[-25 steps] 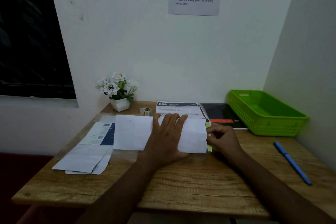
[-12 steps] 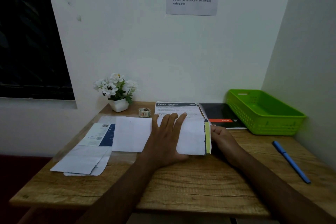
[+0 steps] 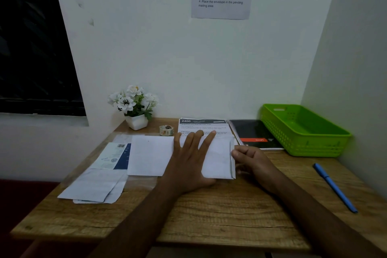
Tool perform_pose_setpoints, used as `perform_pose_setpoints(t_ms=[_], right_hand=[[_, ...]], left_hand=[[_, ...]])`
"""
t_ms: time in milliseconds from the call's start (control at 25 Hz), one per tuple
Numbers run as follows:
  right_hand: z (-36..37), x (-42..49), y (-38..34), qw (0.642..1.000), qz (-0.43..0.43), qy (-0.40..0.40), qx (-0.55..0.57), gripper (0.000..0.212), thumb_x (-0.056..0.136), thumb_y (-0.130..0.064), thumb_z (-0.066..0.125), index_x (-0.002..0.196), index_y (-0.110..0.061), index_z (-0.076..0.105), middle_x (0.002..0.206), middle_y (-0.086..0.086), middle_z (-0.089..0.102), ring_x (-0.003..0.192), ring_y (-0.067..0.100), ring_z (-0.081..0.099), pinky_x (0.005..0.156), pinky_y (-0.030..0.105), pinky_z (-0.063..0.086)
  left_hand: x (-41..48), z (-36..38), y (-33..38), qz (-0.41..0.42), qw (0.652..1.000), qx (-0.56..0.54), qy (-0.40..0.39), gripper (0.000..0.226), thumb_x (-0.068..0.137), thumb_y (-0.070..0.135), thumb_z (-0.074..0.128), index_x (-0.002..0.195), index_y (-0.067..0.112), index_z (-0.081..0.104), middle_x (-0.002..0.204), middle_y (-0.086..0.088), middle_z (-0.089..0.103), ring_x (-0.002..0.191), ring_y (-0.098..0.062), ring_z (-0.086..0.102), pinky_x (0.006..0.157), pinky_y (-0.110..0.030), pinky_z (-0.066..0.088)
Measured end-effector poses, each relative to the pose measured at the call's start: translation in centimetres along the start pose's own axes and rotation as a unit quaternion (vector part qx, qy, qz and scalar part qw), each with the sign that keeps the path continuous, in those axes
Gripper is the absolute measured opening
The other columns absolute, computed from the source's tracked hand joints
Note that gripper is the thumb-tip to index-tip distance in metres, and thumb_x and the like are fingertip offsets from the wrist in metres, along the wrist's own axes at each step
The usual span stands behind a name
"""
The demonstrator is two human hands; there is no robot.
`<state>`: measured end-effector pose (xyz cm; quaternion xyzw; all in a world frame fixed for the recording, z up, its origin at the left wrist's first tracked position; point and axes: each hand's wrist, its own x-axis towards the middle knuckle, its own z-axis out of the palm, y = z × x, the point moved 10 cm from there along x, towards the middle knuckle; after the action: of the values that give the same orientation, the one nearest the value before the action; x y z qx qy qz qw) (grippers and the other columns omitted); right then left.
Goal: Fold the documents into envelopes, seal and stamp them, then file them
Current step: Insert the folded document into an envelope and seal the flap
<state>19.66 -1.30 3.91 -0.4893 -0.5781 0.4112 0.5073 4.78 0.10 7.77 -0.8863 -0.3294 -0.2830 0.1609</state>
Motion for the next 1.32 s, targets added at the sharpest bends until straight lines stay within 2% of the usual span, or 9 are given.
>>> perform_pose_setpoints(t_ms=[80,400,560,680,880,1000,1080,1160,1320], right_hand=[[0.0,0.1,0.0,1.000,-0.003,0.000,-0.006,0.029,0.081,-0.039,0.064,0.103,-0.023,0.074,0.105,0.006,0.074,0.089,0.022,0.069,0.069,0.029,0.054],[-0.8,-0.1,-0.4,0.998,-0.017,0.045,-0.040,0.008,0.083,-0.024,0.069,0.084,-0.022,0.076,0.088,0.000,0.075,0.070,0.011,0.068,0.056,0.021,0.052],[-1.0,-0.2,-1.5,0.995,-0.063,0.062,-0.047,0.005,0.078,-0.023,0.073,0.077,-0.024,0.078,0.079,0.000,0.074,0.059,0.006,0.063,0.051,0.018,0.048],[-1.2,-0.2,-1.5,0.994,-0.076,0.067,-0.048,0.012,0.072,-0.031,0.073,0.080,-0.024,0.078,0.081,0.002,0.074,0.058,0.006,0.061,0.051,0.019,0.048],[-1.7,-0.2,-1.7,0.991,-0.104,0.072,-0.038,0.018,0.075,-0.031,0.073,0.084,-0.016,0.077,0.077,0.009,0.071,0.057,0.012,0.057,0.051,0.022,0.048],[-2.5,-0.5,-2.0,0.987,-0.124,0.100,-0.002,0.022,0.075,-0.032,0.073,0.089,-0.015,0.077,0.082,0.016,0.070,0.067,0.017,0.059,0.057,0.024,0.049],[-3.5,-0.5,-1.9,0.981,-0.117,0.141,0.059,0.023,0.073,-0.029,0.073,0.091,-0.016,0.078,0.086,0.010,0.073,0.076,0.020,0.063,0.063,0.031,0.051],[-4.5,-0.5,-1.8,0.971,-0.110,0.180,0.111,0.020,0.072,-0.027,0.072,0.089,-0.018,0.078,0.087,0.002,0.074,0.076,0.014,0.065,0.063,0.029,0.051],[-4.3,-0.4,-1.9,0.959,-0.104,0.170,0.201,0.020,0.067,-0.021,0.074,0.087,-0.025,0.079,0.095,-0.005,0.075,0.087,0.010,0.069,0.066,0.025,0.057]], left_hand=[[0.0,-0.2,0.1,0.004,1.000,0.001,0.004,0.106,0.064,0.078,0.052,0.147,0.022,0.019,0.142,-0.009,0.039,0.129,-0.026,0.037,0.111,-0.056,0.017],[0.1,-1.4,1.1,0.034,0.996,0.037,0.071,0.101,0.061,0.073,0.062,0.141,0.018,0.031,0.133,-0.010,0.050,0.119,-0.027,0.050,0.104,-0.055,0.030],[0.3,-1.6,1.3,0.042,0.994,0.053,0.088,0.096,0.066,0.073,0.059,0.143,0.021,0.031,0.137,-0.011,0.047,0.124,-0.028,0.046,0.106,-0.055,0.027],[0.1,-1.3,2.1,0.071,0.992,0.071,0.078,0.088,0.072,0.071,0.055,0.145,0.029,0.029,0.141,-0.011,0.042,0.129,-0.028,0.039,0.107,-0.054,0.018],[0.0,-1.9,2.9,0.087,0.986,0.106,0.099,0.076,0.079,0.065,0.053,0.145,0.034,0.031,0.148,-0.012,0.033,0.134,-0.029,0.032,0.105,-0.055,0.019],[-0.2,-2.6,3.5,0.098,0.978,0.123,0.140,0.067,0.084,0.043,0.058,0.145,0.033,0.030,0.150,-0.011,0.027,0.136,-0.028,0.030,0.103,-0.054,0.023],[-0.3,-2.9,3.8,0.108,0.976,0.107,0.154,0.067,0.082,0.034,0.062,0.142,0.029,0.033,0.146,-0.011,0.031,0.131,-0.026,0.033,0.101,-0.050,0.026],[-0.2,-3.1,3.9,0.111,0.981,0.066,0.148,0.063,0.078,0.034,0.065,0.135,0.024,0.040,0.139,-0.009,0.035,0.124,-0.024,0.037,0.098,-0.045,0.031],[0.2,-3.4,2.7,0.052,0.982,-0.135,0.119,0.056,0.080,0.032,0.068,0.129,0.015,0.047,0.131,-0.009,0.046,0.116,-0.017,0.046,0.090,-0.032,0.050]])
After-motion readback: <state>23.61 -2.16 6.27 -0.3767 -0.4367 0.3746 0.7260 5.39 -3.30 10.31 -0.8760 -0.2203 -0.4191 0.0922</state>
